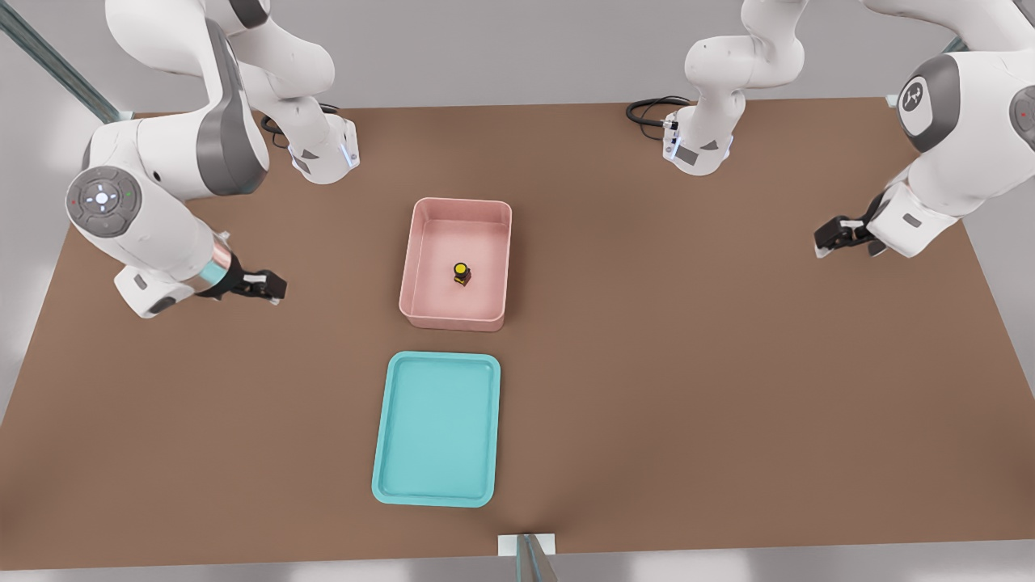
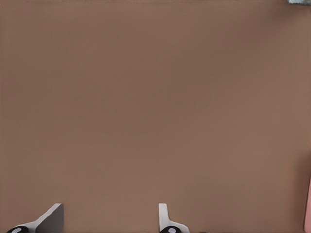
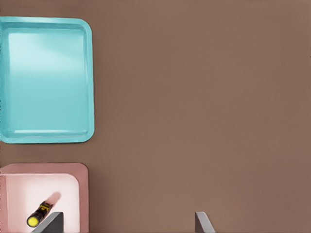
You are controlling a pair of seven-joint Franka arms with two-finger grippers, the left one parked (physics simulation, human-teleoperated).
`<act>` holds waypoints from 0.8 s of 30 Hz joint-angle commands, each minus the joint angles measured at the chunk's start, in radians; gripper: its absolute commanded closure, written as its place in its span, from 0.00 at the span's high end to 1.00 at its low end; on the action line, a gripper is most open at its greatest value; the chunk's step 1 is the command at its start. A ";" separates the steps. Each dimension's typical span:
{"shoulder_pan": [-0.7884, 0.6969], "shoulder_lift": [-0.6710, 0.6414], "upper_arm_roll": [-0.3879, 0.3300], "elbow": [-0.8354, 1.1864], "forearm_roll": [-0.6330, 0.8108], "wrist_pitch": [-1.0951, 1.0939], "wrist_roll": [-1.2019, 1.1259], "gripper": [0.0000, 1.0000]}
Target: The left arm remains still, and the right arm places the button from the box into the tray
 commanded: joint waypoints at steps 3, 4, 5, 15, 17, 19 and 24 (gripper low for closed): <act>0.006 0.010 0.001 0.000 0.001 0.070 0.109 1.00; 0.046 0.032 0.050 0.000 0.004 0.021 0.092 1.00; 0.124 0.085 0.119 0.000 -0.005 -0.084 0.146 1.00; 0.533 0.070 0.119 -0.658 0.145 0.702 -0.017 0.97; 0.541 0.085 0.119 -0.692 0.150 0.774 -0.004 0.97; 0.550 0.118 0.118 -0.693 0.148 0.824 -0.006 0.97; 0.552 0.139 0.104 -0.751 0.143 0.920 -0.010 0.97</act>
